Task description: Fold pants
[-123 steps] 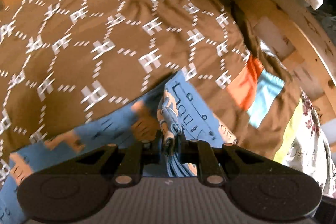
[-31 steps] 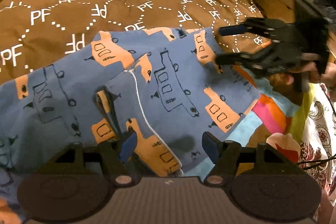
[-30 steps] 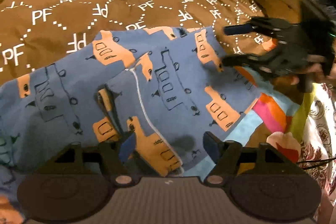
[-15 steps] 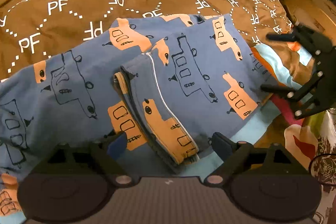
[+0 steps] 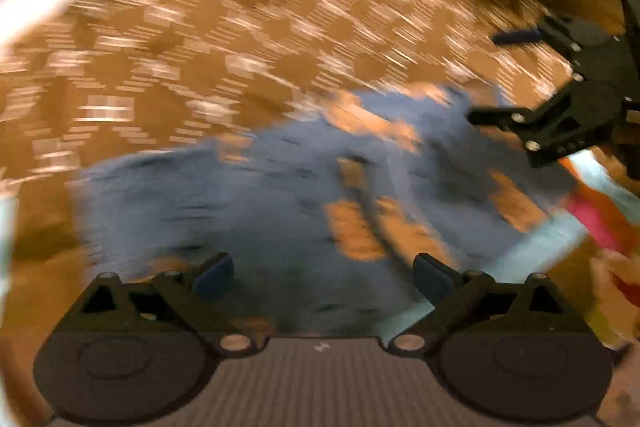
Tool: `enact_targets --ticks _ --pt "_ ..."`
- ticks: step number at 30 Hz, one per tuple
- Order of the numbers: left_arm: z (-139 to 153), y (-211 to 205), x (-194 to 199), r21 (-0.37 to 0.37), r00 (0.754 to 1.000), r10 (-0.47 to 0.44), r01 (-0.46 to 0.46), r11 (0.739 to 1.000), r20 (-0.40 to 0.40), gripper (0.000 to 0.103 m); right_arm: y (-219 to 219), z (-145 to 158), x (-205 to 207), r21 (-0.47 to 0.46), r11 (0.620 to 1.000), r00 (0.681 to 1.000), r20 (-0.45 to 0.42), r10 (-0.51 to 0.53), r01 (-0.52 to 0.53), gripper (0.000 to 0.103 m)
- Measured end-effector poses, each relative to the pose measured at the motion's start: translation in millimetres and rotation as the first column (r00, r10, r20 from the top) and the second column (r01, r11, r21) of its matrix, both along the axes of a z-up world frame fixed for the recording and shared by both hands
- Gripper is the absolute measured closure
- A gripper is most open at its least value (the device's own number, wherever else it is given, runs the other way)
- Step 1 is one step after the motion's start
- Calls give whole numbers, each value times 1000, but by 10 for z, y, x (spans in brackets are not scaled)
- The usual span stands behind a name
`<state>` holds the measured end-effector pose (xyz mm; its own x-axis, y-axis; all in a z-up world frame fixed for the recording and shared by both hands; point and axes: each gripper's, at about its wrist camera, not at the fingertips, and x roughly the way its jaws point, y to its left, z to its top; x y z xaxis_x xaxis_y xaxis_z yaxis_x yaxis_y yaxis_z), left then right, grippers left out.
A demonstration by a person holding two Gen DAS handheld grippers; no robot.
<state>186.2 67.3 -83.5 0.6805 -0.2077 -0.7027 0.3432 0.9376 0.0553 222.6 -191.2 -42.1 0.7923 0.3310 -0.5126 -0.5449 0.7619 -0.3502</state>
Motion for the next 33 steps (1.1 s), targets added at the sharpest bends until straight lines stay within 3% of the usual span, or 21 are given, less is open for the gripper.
enact_targets --ticks 3,7,10,13,16,20,23,27,30,33 --pt "11 259 -119 -12 988 143 -142 990 65 5 250 67 138 46 998 999 4 45 -45 1" --pt "1 534 -108 -51 960 273 -270 961 58 6 643 107 302 60 989 991 18 134 -135 1" --pt "0 631 -30 -86 955 292 -288 954 48 12 925 111 464 50 971 973 13 232 -232 1" --pt "15 671 65 -101 962 268 -262 960 48 20 1187 140 691 125 929 930 -74 359 -349 3" --pt "-33 756 169 -131 958 285 -281 951 14 30 1461 161 932 178 901 891 -163 423 -395 9" --pt "-18 878 152 -192 953 302 -297 935 -3 36 1715 147 1168 235 859 825 -254 505 -454 24" --pt "-33 935 148 -195 954 300 -295 935 -3 44 1920 87 1244 209 828 768 -309 561 -521 36" --pt "-15 989 161 -211 952 305 -302 930 -18 47 2056 6 1257 139 826 771 -303 560 -546 72" --pt "-4 982 156 -223 960 280 -277 935 -20 38 2039 27 1299 178 835 782 -292 551 -521 86" --pt "-13 931 102 -202 973 233 -227 953 1 24 1990 16 1331 211 841 790 -289 540 -498 94"
